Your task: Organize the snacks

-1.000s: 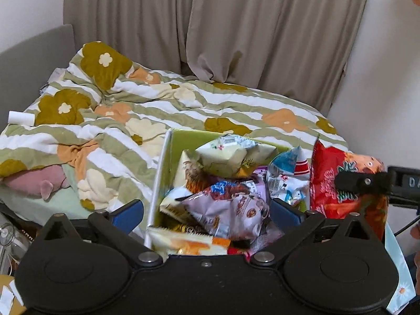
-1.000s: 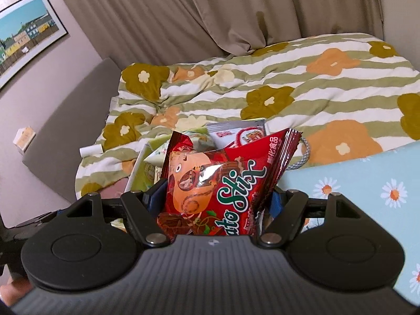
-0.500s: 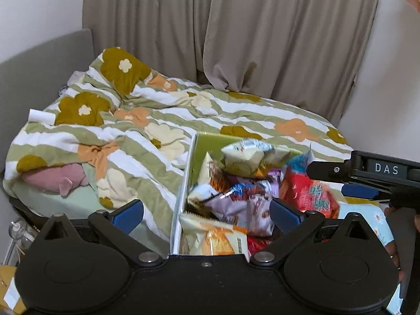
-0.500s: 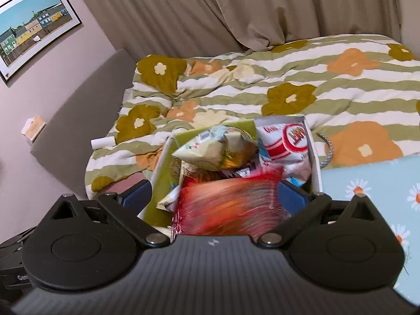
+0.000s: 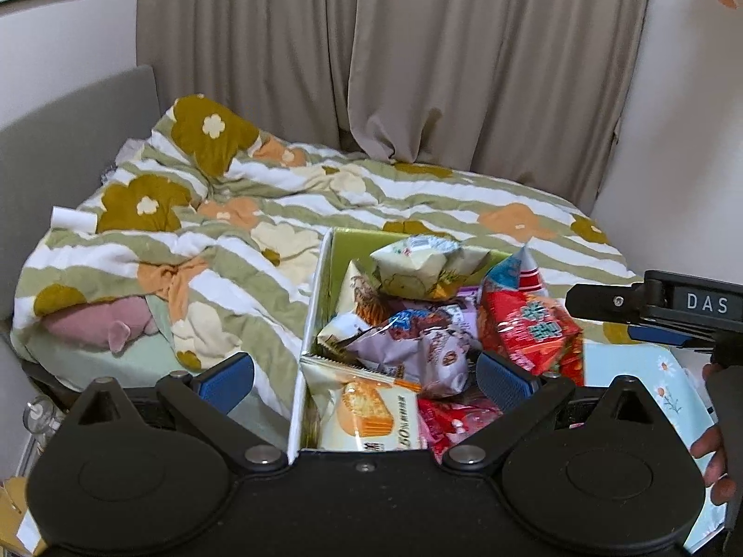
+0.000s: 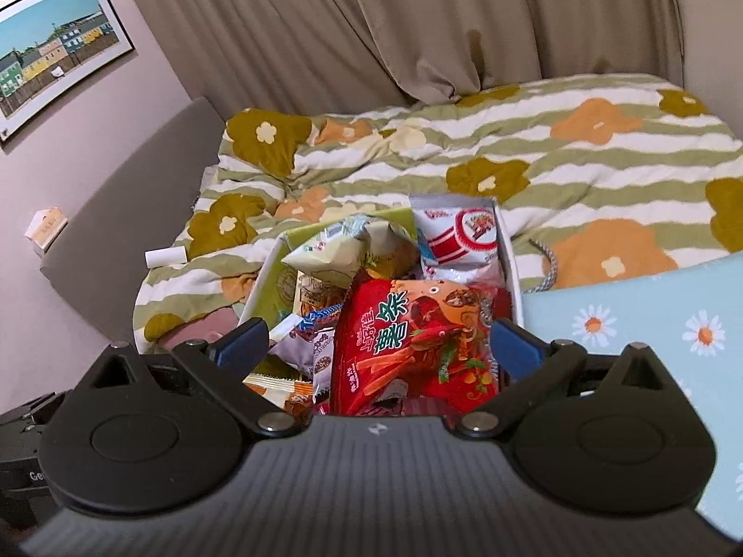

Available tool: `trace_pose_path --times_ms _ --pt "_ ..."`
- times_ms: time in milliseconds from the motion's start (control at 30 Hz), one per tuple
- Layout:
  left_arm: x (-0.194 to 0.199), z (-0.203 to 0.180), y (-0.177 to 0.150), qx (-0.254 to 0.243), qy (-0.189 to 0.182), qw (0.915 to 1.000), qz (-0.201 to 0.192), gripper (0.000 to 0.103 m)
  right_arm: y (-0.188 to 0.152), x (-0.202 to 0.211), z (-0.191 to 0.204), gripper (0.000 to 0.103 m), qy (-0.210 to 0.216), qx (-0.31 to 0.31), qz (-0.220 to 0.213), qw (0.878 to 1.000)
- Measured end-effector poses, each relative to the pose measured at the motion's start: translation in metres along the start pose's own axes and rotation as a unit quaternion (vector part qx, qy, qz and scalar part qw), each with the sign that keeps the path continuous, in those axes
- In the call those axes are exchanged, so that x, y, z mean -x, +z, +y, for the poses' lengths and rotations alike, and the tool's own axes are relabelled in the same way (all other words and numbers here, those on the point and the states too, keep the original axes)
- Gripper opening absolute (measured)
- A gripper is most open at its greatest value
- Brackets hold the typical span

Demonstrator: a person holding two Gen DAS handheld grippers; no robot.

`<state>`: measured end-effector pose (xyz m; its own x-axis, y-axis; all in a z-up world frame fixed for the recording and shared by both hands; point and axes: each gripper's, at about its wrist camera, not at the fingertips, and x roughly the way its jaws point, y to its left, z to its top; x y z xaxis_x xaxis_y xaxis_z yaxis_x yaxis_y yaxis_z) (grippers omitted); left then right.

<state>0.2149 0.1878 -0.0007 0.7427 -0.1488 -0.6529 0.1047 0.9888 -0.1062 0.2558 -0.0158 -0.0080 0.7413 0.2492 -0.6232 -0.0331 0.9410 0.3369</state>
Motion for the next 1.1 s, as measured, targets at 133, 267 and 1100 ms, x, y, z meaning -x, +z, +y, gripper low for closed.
trace_pose_path --times_ms 133,267,1100 --pt "0.023 -0.019 -0.003 -0.009 0.006 0.9998 -0.016 0.103 -0.001 0.033 -0.001 0.103 -0.003 0.016 -0.024 1.0" --pt "0.05 -0.043 -0.007 -0.024 0.007 0.9989 -0.039 0.103 -0.003 0.079 -0.008 0.103 -0.021 0.033 -0.053 0.998" --pt "0.117 -0.129 -0.096 -0.086 0.024 0.994 -0.063 0.103 -0.109 0.196 -0.077 0.103 -0.18 0.063 -0.015 0.982"
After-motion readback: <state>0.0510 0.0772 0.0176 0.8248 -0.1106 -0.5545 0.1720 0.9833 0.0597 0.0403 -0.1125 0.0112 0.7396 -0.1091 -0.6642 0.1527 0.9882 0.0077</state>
